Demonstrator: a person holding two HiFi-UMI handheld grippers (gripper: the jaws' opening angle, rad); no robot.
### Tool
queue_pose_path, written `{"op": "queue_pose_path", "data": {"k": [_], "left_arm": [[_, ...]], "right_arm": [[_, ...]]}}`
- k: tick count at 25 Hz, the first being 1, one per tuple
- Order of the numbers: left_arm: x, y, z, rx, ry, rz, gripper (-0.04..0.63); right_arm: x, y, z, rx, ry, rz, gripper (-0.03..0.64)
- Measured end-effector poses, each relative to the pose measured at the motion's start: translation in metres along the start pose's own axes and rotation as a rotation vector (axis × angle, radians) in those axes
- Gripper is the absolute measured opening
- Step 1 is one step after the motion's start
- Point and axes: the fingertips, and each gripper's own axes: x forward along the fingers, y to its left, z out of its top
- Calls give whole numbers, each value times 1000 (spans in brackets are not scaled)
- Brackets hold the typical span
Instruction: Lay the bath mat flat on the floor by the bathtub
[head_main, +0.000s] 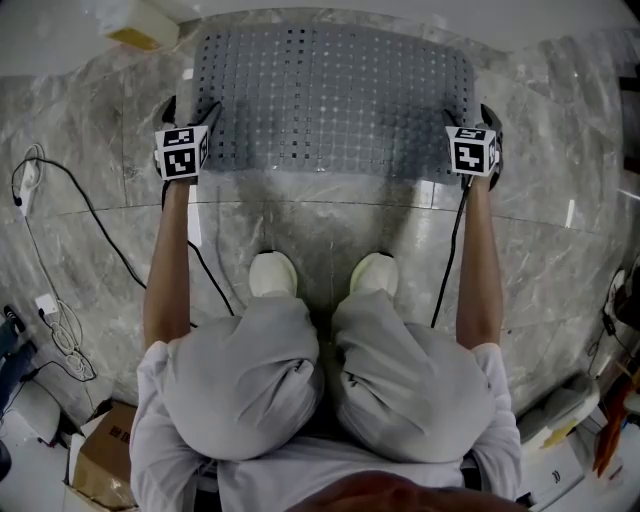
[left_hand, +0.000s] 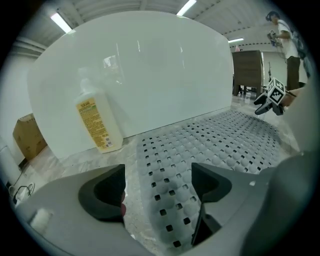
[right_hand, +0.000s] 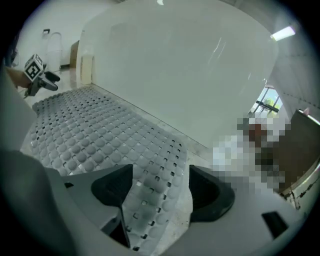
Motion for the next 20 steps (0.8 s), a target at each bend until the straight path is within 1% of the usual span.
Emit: {"op": "queue_pose_path", "data": {"k": [4,6,9,11,12,14,16,18,20], "left_arm": [[-9,-7,15,-23,-38,-18,413],[-14,-12,23,-35,-61,-30,413],[-22,-22,35,-41,-98,-50,392],[-27,-31,43,-52,-120,-65,376],[-29,-36,47,-60,-130,-73,369],[-35,-45,55,-70,-153,-84,342],[-43,-54,65,-67,-180,-89,294],[-52,-62,78,-67,-215,-92,242],[-62,-70,94,-70,-259,-96,159]], "right_arm": [[-11,18,18,89,-68,73,343],[-19,26,27,127,-106,106,323],[-33,39,44,167,-171,157,266],[-45,48,57,193,-226,193,190],[-51,54,64,203,-253,211,170],[-63,66,78,219,-299,244,109],[-75,78,91,235,-337,271,35],[-88,86,105,246,-373,301,7],[-101,91,120,241,-414,328,3]]}}
